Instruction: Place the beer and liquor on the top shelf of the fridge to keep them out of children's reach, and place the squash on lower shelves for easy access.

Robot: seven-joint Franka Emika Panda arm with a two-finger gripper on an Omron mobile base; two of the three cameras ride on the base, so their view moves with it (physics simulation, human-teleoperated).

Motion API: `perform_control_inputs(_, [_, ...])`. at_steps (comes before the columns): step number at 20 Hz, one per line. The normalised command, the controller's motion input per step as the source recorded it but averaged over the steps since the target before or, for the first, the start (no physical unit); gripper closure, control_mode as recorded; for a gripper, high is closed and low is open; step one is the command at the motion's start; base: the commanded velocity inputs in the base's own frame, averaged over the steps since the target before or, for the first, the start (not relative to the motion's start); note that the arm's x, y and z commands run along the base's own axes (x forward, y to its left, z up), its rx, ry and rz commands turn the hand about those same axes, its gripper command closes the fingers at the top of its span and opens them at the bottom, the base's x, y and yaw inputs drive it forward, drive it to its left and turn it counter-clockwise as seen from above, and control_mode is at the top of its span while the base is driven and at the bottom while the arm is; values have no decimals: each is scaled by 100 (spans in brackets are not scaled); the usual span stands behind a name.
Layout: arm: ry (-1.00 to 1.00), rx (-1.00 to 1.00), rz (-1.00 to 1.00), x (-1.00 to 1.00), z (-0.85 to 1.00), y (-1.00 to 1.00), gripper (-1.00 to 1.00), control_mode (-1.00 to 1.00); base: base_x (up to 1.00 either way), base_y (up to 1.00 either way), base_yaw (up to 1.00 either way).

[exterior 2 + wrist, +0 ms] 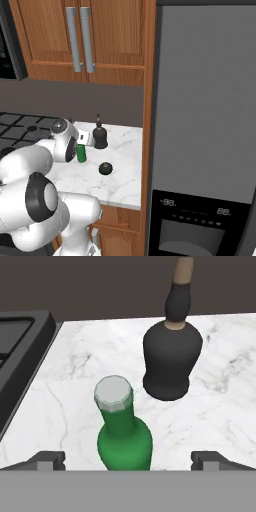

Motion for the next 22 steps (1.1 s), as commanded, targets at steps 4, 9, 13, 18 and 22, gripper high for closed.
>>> perform_control_inputs(4, [0, 0, 0, 17, -13, 0, -100, -100, 0, 0, 0])
perform_control_inputs(9, [0, 0, 0, 18, -3, 0, -100, -100, 0, 0, 0])
perform_control_inputs(13, [0, 0, 0, 18, -1, 0, -100, -100, 0, 0, 0])
perform_control_inputs(18, [0, 0, 0, 17, 0, 2, -100, -100, 0, 0, 0])
perform_control_inputs(22, [1, 0, 0, 13, -4, 5, -100, -100, 0, 0, 0])
